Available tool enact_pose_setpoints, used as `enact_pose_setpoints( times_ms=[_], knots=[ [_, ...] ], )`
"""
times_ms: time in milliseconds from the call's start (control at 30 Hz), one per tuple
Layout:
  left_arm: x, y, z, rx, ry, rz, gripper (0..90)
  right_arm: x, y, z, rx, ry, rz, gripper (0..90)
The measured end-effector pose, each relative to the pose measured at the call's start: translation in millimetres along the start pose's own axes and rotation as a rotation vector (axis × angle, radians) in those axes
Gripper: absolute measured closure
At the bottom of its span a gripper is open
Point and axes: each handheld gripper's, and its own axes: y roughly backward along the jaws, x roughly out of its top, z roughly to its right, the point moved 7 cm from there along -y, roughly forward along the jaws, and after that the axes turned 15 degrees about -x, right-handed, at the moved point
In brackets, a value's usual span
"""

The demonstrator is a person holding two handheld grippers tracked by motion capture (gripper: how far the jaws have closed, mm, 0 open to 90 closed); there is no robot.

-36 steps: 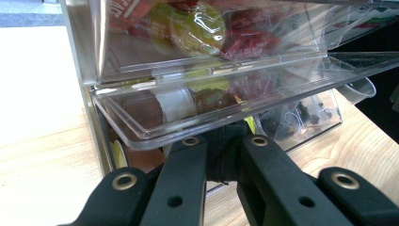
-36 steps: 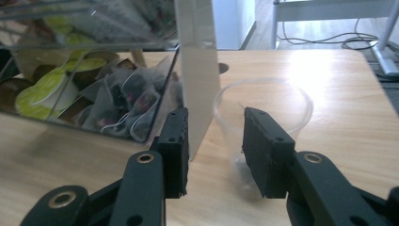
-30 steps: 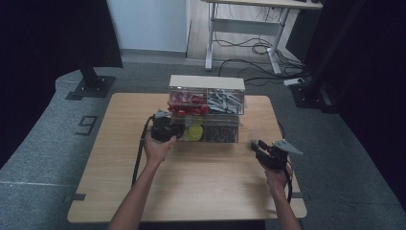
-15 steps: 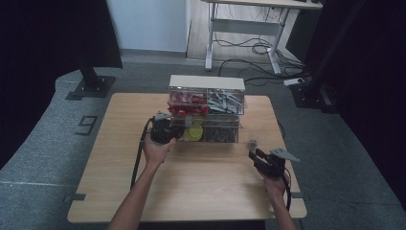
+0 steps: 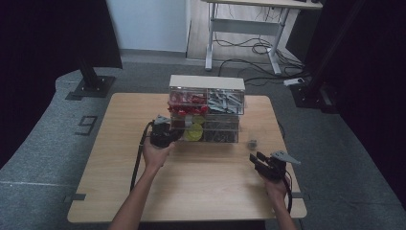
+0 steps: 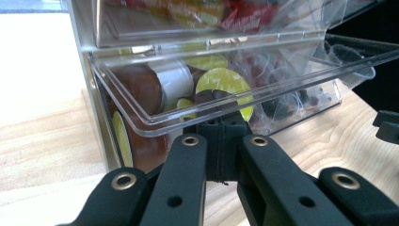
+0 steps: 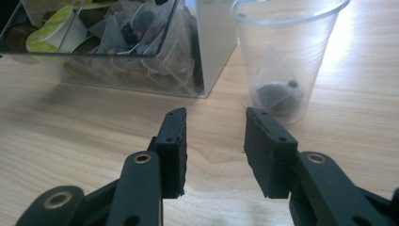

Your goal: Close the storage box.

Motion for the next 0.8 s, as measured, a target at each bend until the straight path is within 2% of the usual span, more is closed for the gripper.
enact_pose_setpoints(
  times_ms=[233, 800],
  knots=[
    [-9.3, -0.8, -0.5, -0.004, 0.005, -0.009, 90.0, -3.8, 1.0, -6.3, 0.013, 0.013, -0.004, 58.7],
    [-30.0, -9.8, -2.7, -0.011, 0.021, -0.038, 90.0, -8.2, -0.1, -9.1, 0.013, 0.023, -0.012, 58.7]
  ],
)
